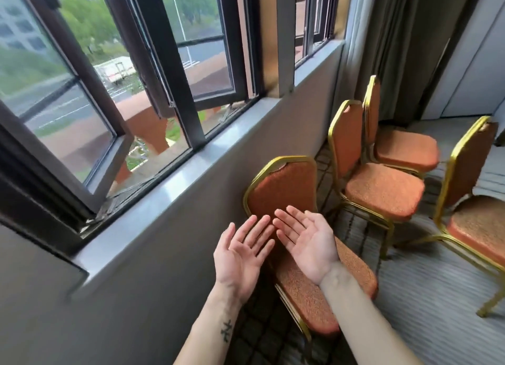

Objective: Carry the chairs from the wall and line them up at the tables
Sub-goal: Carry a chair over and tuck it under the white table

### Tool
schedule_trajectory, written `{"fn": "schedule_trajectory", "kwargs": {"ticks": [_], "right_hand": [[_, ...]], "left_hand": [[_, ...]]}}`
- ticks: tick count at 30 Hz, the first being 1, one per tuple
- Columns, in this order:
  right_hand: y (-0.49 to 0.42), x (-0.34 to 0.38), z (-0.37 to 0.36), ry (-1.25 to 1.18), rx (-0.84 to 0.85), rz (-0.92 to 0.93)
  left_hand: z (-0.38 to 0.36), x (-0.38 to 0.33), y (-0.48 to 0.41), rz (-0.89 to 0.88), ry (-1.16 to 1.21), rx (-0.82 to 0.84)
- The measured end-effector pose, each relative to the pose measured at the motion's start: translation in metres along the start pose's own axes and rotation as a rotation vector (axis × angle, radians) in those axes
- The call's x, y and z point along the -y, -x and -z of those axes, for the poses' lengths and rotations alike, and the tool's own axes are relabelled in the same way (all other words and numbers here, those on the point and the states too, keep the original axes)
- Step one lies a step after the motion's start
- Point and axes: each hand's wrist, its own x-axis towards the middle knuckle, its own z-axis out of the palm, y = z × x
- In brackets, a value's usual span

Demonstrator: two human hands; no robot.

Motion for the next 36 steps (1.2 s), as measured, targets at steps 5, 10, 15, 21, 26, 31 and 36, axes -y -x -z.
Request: {"fn": "schedule_trajectory", "kwargs": {"ticks": [5, 10, 15, 21, 26, 31, 36], "right_hand": [[-0.062, 0.016, -0.012, 0.000, -0.008, -0.038], [-0.143, 0.028, -0.016, 0.024, -0.076, -0.050], [-0.235, 0.043, -0.026, 0.015, -0.151, -0.019], [-0.329, 0.044, -0.034, -0.021, -0.317, 0.034], [-0.372, 0.040, -0.036, 0.009, -0.424, 0.049], [-0.403, 0.035, -0.031, 0.014, -0.494, 0.029], [-0.420, 0.026, -0.031, -0.074, -0.512, 0.018]], "left_hand": [[-0.009, -0.014, -0.064, 0.016, -0.017, -0.027], [-0.022, -0.032, -0.155, 0.051, -0.104, -0.023], [-0.030, -0.055, -0.262, 0.142, -0.169, -0.019], [-0.043, -0.081, -0.369, 0.245, -0.311, 0.011], [-0.043, -0.092, -0.432, 0.295, -0.491, 0.030], [-0.037, -0.088, -0.468, 0.242, -0.680, 0.002], [-0.035, -0.087, -0.476, 0.257, -0.835, 0.085]]}}
